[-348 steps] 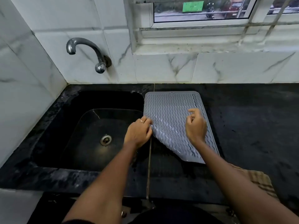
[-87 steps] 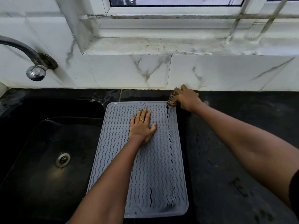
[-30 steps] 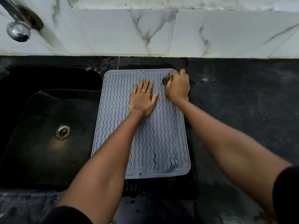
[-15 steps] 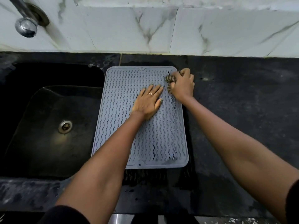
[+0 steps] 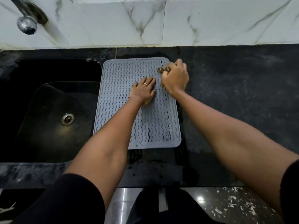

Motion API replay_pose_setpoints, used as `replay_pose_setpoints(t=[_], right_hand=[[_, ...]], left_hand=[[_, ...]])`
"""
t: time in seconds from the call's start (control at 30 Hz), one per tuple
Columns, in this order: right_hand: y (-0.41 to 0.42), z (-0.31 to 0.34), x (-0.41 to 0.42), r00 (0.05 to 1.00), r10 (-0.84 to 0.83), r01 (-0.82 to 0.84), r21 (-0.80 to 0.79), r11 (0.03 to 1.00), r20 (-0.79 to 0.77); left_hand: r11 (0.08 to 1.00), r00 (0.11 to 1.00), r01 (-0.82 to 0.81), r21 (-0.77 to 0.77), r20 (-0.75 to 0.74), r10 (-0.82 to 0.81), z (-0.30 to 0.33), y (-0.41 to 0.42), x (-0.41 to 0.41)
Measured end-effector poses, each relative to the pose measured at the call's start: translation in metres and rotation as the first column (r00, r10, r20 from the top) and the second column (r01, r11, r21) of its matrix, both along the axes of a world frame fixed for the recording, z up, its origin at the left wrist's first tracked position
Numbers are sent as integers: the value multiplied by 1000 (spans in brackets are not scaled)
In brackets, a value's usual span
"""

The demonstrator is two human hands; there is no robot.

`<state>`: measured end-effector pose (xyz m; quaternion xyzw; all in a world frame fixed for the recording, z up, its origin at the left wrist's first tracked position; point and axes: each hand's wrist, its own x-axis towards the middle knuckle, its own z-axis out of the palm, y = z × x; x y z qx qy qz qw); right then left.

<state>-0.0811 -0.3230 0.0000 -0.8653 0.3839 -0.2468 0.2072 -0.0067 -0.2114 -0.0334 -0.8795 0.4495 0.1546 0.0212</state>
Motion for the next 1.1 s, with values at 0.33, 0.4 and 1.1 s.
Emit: replay_pose_setpoints(t=[0.33,0.4,1.1], right_hand=[[60,-26,-73,979,146,-157,-70,985,-144],[73,-24,-91,981,143,-148,-31,988,-131],[78,-27,-73,997,-32,36,53,998,-66]], left_hand=[[996,997,-58,-60,-61,54,-7,18,-15],[996,996,-62,-63,-68,57,-4,20,-16],[997,998,13,-77,-55,-17,-2,69,-16]])
